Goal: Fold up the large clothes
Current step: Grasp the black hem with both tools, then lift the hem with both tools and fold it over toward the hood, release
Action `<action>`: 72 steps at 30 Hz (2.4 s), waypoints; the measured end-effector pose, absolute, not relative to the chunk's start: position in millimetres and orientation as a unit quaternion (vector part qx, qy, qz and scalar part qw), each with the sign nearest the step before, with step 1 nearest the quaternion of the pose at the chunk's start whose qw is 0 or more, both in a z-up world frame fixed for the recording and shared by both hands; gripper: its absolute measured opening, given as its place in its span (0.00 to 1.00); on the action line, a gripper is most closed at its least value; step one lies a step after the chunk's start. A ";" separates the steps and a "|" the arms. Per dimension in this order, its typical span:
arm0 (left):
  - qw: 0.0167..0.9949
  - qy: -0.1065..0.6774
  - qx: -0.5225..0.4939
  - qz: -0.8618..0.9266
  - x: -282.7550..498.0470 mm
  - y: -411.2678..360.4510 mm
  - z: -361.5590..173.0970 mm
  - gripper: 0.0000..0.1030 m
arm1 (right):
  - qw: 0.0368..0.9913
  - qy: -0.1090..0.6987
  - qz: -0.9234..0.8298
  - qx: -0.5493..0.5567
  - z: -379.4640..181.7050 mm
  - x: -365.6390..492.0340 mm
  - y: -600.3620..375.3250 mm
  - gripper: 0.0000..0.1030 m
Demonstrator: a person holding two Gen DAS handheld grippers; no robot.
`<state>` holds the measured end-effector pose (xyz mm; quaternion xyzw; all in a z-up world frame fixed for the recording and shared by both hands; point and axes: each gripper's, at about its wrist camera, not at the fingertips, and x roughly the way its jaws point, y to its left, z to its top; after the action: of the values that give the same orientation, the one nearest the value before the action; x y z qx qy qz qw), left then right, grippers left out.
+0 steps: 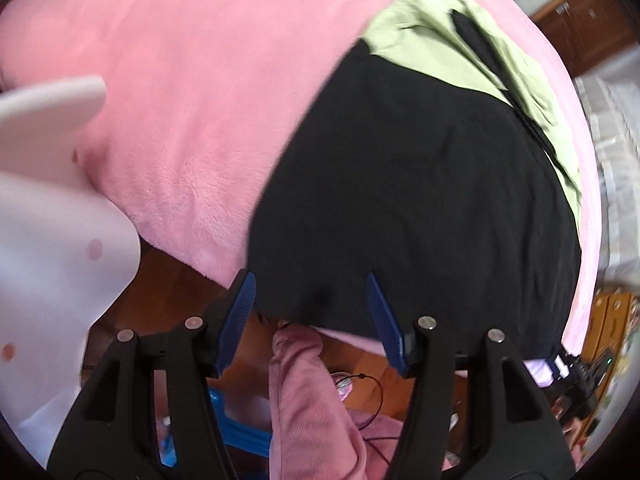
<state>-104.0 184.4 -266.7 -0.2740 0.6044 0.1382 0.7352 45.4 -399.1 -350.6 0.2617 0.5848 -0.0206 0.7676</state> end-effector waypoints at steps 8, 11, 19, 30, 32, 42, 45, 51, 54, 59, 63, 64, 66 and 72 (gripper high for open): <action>0.720 0.599 -0.332 0.116 -103.8 219.1 -313.0 0.53 | 0.747 0.593 -0.043 0.299 -365.1 72.8 -402.6 0.64; 0.713 0.599 -0.352 0.097 -102.4 227.4 -328.1 0.58 | 0.744 0.607 -0.025 0.277 -362.7 79.0 -397.2 0.62; 0.686 0.624 -0.368 0.070 -99.3 237.8 -336.6 0.60 | 0.713 0.650 0.018 0.264 -362.2 92.3 -385.0 0.47; 0.654 0.682 -0.314 0.091 -90.3 201.1 -320.3 0.22 | 0.685 0.648 0.052 0.328 -350.4 107.9 -361.7 0.27; 0.655 0.678 -0.320 0.092 -89.5 200.1 -311.8 0.12 | 0.687 0.647 0.061 0.326 -345.1 111.5 -354.8 0.25; 0.688 0.630 -0.358 0.036 -65.2 188.3 -234.3 0.09 | 0.679 0.604 0.041 0.416 -313.1 103.5 -352.1 0.21; 0.705 0.603 -0.373 0.007 -43.0 180.9 -200.0 0.09 | 0.676 0.581 0.040 0.451 -296.7 106.1 -351.8 0.21; 0.703 0.555 -0.437 -0.087 8.6 187.4 -148.0 0.09 | 0.653 0.533 0.029 0.538 -257.8 123.6 -342.3 0.21; 0.705 0.530 -0.458 -0.114 32.9 196.9 -123.9 0.09 | 0.655 0.512 0.046 0.555 -233.8 141.6 -337.6 0.21; 0.712 0.483 -0.493 -0.130 75.5 215.1 -86.6 0.09 | 0.676 0.457 0.079 0.573 -186.8 177.8 -351.4 0.21; 0.720 0.448 -0.514 -0.134 117.6 226.9 -67.3 0.09 | 0.702 0.431 0.097 0.558 -156.4 212.4 -362.4 0.21; 0.722 0.442 -0.516 -0.129 125.8 229.5 -65.1 0.09 | 0.708 0.427 0.100 0.553 -150.9 223.4 -364.1 0.21; 0.722 0.431 -0.528 -0.120 138.0 242.5 -60.5 0.09 | 0.716 0.423 0.105 0.546 -141.9 243.2 -371.3 0.21; 0.740 0.397 -0.538 -0.072 180.1 265.1 -45.0 0.09 | 0.718 0.421 0.116 0.542 -135.5 303.2 -384.7 0.21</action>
<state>180.1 265.1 -45.0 -0.5378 0.3973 -0.0716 0.7402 303.2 -384.7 -135.5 0.5422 0.4209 0.1161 0.7179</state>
